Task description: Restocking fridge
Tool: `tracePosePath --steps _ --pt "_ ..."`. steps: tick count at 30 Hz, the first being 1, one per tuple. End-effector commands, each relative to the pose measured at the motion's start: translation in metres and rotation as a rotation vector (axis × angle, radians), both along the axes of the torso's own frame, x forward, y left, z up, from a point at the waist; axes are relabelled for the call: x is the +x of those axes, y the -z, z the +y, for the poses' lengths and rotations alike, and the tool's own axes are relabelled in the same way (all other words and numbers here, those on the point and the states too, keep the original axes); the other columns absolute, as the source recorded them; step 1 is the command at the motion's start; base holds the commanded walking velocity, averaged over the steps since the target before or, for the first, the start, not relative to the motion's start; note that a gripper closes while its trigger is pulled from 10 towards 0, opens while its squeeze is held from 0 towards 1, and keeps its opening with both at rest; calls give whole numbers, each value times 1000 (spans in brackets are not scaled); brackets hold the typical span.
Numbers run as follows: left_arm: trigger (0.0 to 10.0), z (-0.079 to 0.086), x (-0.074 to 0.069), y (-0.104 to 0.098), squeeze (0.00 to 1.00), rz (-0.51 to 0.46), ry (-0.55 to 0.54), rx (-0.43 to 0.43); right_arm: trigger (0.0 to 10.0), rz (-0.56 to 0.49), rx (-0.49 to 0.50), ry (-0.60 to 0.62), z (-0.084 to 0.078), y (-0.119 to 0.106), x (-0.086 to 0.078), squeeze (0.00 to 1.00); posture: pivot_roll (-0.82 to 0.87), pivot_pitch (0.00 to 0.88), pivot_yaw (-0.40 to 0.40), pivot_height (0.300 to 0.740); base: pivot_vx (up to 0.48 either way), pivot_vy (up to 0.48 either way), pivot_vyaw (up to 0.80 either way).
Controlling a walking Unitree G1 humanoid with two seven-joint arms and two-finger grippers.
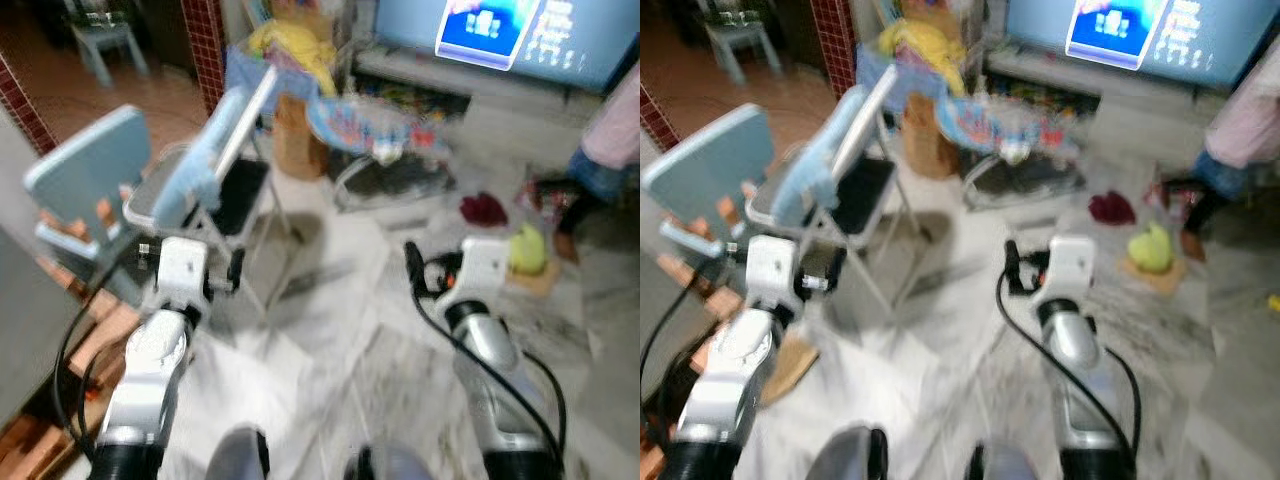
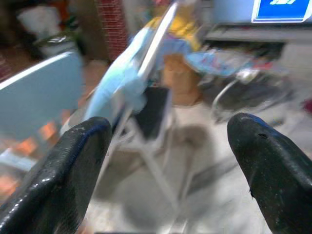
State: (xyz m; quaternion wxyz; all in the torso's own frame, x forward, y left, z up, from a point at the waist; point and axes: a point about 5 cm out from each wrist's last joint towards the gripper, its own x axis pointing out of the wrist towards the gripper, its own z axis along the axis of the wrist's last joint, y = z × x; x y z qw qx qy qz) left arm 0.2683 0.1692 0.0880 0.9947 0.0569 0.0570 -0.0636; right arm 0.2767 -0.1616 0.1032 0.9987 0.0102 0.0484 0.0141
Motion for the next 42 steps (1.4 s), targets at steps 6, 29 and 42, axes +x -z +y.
tracePosePath --steps 6,29,42 --pt "10000 -2 8 -9 0 -17 18 0 10000 17 -64 3 -2 -2 5 0 -18 82 16 740 -101 387 0" --pt "10000 7 3 -2 0 7 -6 -32 10000 -38 -15 171 -26 -5 -10 0 -24 113 4 740 0 401 0" --pt "10000 5 7 -6 0 7 -4 -19 10000 -52 -28 171 -24 -9 -3 0 -20 109 -15 740 0 366 0"
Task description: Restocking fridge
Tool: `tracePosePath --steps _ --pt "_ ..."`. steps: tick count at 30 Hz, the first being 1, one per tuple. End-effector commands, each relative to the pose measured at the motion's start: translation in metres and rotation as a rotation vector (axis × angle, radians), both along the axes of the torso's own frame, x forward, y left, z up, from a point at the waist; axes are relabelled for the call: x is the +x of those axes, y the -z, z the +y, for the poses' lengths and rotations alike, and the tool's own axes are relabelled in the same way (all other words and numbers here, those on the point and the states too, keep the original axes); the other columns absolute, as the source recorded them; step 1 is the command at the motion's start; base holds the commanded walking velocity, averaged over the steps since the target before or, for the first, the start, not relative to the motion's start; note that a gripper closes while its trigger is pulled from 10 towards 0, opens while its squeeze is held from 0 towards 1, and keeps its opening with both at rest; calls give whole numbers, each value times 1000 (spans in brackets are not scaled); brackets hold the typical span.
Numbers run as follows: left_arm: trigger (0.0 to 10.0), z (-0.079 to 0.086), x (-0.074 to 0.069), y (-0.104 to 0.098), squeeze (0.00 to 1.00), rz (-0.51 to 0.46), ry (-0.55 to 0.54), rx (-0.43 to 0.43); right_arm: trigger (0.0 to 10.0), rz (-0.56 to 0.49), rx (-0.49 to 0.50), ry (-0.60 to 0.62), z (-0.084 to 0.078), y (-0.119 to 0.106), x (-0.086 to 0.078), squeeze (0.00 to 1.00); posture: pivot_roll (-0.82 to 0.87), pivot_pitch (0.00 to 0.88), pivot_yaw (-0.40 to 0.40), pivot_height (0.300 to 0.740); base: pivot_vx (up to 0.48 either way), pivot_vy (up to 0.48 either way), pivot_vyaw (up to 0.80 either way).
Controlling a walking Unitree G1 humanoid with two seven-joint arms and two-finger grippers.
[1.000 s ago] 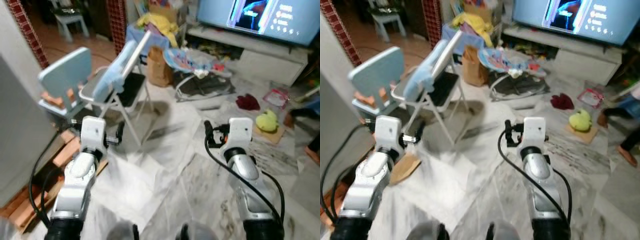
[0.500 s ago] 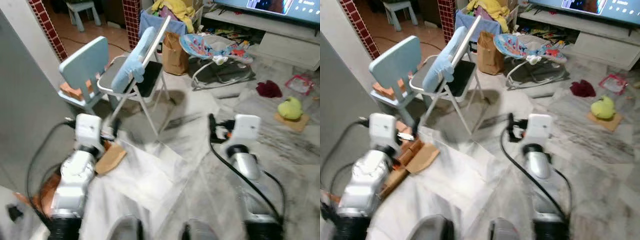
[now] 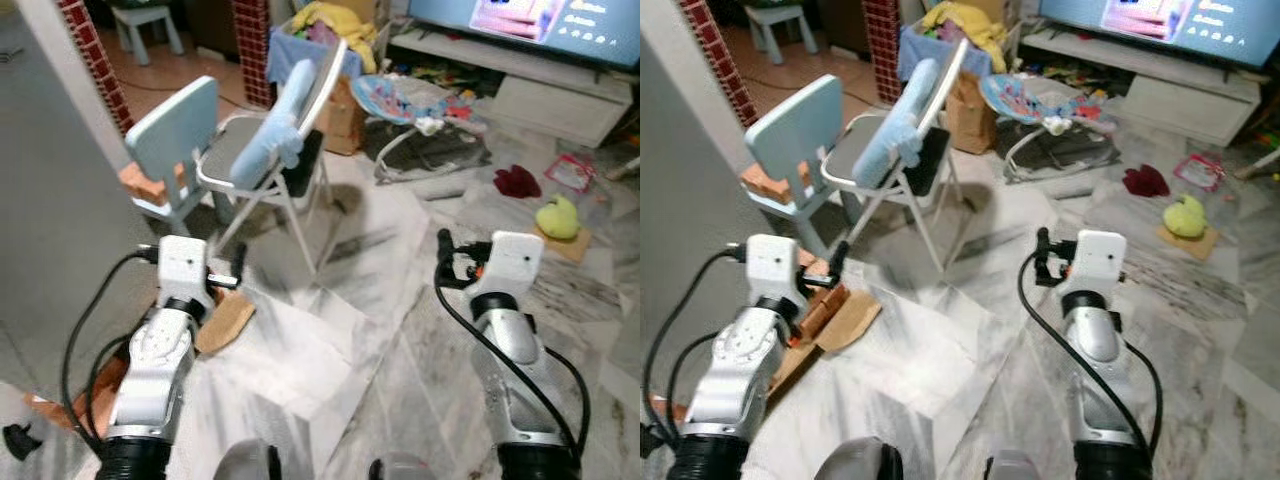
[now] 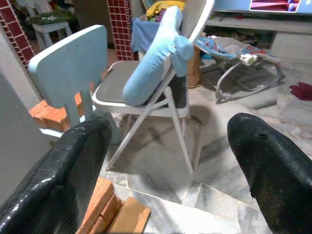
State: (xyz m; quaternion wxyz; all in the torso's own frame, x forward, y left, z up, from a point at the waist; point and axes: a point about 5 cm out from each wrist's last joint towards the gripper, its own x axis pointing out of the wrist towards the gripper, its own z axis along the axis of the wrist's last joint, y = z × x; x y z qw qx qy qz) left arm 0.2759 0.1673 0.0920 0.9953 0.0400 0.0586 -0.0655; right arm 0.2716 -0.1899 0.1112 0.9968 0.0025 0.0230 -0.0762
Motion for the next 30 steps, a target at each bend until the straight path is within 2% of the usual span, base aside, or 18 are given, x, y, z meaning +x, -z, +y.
tracePosePath --steps 1,6,14,18,26,30 --pt "10000 7 -2 -1 0 5 -8 17 10000 -3 -3 -8 4 -1 2 0 -20 108 -16 740 0 480 0" --pt "10000 4 -5 3 0 15 -9 28 10000 20 3 -15 6 3 1 0 -20 112 -14 740 0 480 0" --pt "10000 -1 -1 3 0 17 17 30 10000 7 21 -29 9 2 3 0 -22 105 -12 740 0 480 0" --pt "10000 -5 -1 3 0 18 55 56 10000 31 19 -31 8 7 4 0 -17 101 -12 740 0 475 0" --pt "10000 -4 -3 5 0 29 52 67 10000 32 21 -37 8 8 5 0 -9 97 -14 740 0 457 0" --pt "10000 -3 -4 4 0 14 52 66 10000 32 16 -39 9 9 5 0 -7 98 -15 740 0 239 0"
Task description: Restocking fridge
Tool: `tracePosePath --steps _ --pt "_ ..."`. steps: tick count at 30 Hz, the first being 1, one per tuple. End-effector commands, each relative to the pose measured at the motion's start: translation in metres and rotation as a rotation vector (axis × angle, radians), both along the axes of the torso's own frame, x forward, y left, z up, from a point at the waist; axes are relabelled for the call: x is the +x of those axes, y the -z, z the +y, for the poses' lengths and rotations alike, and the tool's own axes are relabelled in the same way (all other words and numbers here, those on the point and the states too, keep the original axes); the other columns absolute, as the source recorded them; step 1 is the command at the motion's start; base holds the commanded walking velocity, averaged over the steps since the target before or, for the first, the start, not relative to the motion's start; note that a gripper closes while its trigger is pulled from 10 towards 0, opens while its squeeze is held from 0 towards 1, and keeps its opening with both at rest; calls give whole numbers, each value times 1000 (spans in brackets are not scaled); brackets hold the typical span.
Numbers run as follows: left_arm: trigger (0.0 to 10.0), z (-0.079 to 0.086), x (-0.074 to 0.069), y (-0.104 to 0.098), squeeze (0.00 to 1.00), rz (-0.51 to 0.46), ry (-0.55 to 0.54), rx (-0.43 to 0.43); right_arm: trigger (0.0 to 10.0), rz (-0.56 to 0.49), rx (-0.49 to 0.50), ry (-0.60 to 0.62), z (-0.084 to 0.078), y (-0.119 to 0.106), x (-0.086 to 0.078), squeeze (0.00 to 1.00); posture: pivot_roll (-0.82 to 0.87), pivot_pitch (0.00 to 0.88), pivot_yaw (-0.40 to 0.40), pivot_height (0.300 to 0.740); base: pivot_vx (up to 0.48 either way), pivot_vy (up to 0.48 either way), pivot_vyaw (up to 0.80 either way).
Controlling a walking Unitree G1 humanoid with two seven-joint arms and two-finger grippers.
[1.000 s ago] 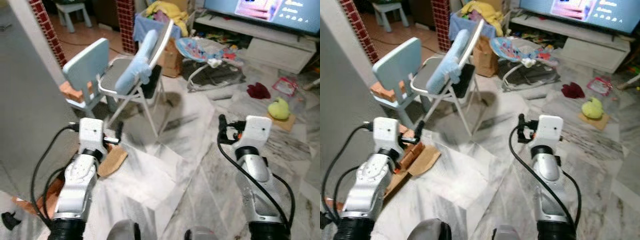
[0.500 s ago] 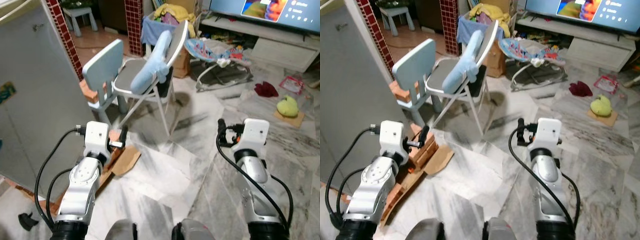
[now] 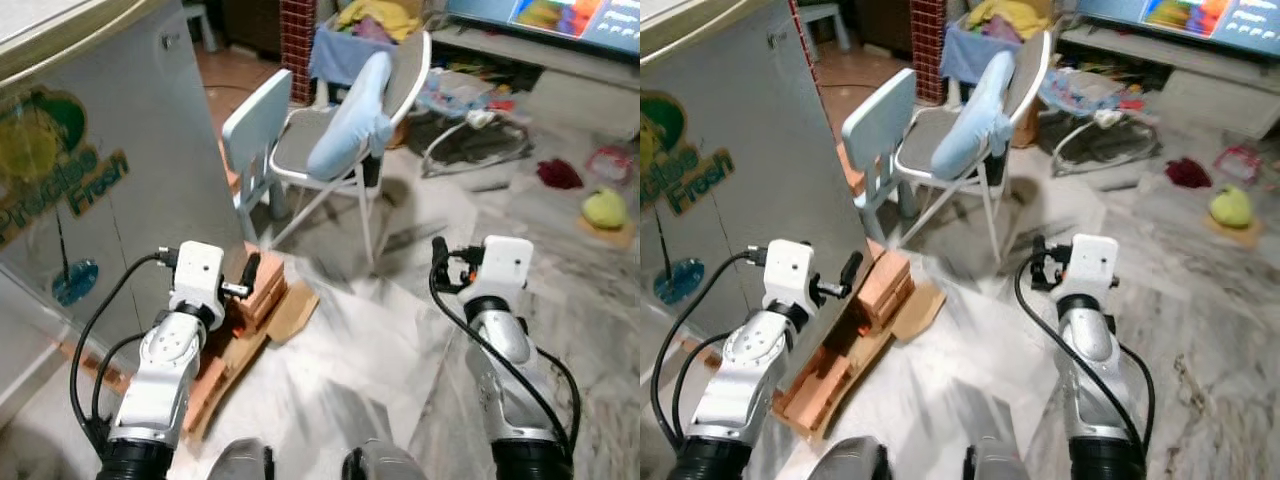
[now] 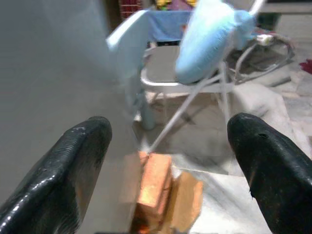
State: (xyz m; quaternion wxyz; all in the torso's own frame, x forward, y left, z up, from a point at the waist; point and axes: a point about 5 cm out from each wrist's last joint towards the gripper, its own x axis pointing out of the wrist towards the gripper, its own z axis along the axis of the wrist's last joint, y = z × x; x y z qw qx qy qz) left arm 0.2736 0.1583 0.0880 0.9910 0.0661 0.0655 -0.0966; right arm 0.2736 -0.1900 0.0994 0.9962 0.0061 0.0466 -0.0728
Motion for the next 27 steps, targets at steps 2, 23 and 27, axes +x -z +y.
tracePosePath --steps 2,23,27 --pt "10000 6 -3 -3 0 -23 -9 19 10000 -16 6 -31 9 -3 2 0 -5 99 -15 740 0 0 0" --pt "10000 22 -12 -5 0 -29 -48 -37 10000 -11 -22 -7 4 -4 3 0 -2 116 -25 740 0 150 0" --pt "10000 21 -11 -1 0 -2 -55 -38 10000 -7 -28 -12 3 -3 4 0 -4 116 -27 740 0 476 0"
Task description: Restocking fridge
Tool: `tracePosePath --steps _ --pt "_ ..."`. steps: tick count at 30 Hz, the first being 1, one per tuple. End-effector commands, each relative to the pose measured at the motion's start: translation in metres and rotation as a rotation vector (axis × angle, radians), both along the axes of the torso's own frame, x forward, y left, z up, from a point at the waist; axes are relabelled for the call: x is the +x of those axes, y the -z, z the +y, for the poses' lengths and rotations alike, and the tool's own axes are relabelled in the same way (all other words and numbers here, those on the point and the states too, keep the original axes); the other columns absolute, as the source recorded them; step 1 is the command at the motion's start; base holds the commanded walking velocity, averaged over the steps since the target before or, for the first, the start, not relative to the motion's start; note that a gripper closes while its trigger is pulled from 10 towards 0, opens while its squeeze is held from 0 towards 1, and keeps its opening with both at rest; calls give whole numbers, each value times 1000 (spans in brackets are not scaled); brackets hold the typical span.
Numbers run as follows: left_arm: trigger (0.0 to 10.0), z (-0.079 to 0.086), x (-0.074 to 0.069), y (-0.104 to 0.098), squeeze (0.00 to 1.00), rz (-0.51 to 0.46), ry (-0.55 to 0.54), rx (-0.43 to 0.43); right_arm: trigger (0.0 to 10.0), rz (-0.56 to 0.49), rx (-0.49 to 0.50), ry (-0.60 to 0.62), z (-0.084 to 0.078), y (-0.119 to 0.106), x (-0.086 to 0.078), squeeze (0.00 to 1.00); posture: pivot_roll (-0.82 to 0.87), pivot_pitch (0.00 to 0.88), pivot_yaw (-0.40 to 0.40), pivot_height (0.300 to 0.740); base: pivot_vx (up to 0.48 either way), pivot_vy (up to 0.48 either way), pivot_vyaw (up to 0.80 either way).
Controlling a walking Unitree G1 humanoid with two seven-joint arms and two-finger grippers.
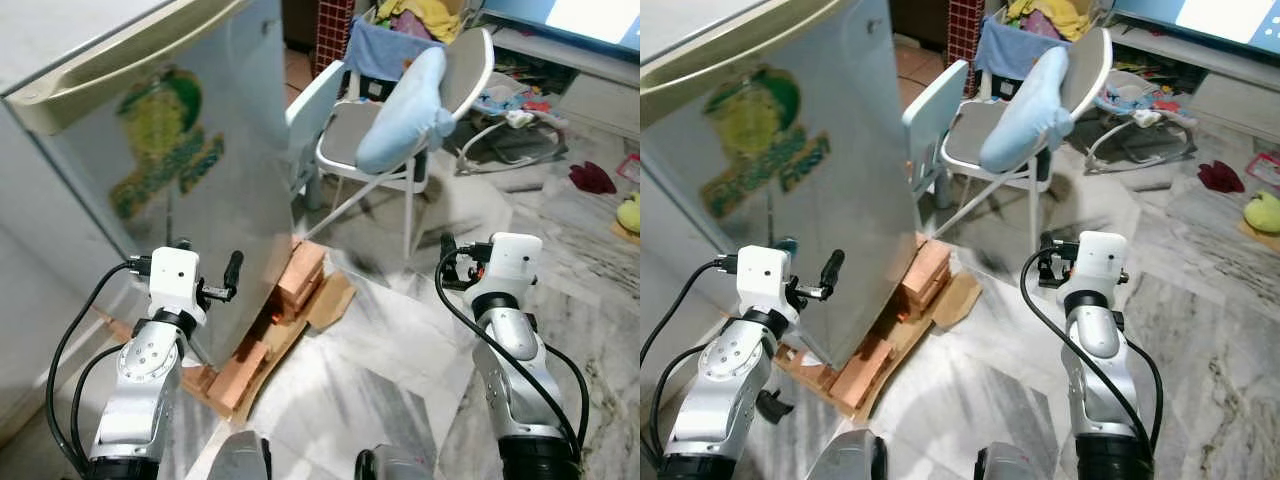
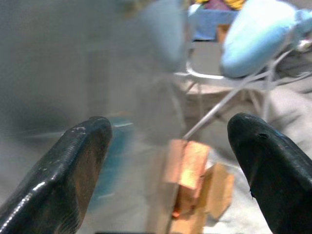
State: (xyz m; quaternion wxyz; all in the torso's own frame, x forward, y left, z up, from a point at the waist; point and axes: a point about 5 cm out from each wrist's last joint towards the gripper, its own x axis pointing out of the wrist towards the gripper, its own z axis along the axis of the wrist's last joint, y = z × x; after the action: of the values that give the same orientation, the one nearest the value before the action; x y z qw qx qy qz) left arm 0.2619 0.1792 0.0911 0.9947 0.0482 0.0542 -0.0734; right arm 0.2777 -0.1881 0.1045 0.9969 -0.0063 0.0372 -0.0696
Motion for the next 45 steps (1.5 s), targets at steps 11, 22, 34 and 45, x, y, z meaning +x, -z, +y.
tracePosePath --steps 11,22,34,45 --pt "10000 -5 -15 2 0 22 141 -77 10000 24 -16 22 -3 4 0 0 2 108 -28 740 0 42 0" --pt "10000 0 -50 9 0 94 349 0 10000 56 -42 44 -9 9 -4 0 29 114 -34 740 0 0 0" --pt "10000 18 -52 17 0 133 225 -11 10000 72 -21 18 -6 11 -3 0 33 114 -37 740 0 0 0" --pt "10000 16 -52 19 0 140 232 -1 10000 77 -23 19 -8 12 -3 0 26 117 -37 740 0 254 0"
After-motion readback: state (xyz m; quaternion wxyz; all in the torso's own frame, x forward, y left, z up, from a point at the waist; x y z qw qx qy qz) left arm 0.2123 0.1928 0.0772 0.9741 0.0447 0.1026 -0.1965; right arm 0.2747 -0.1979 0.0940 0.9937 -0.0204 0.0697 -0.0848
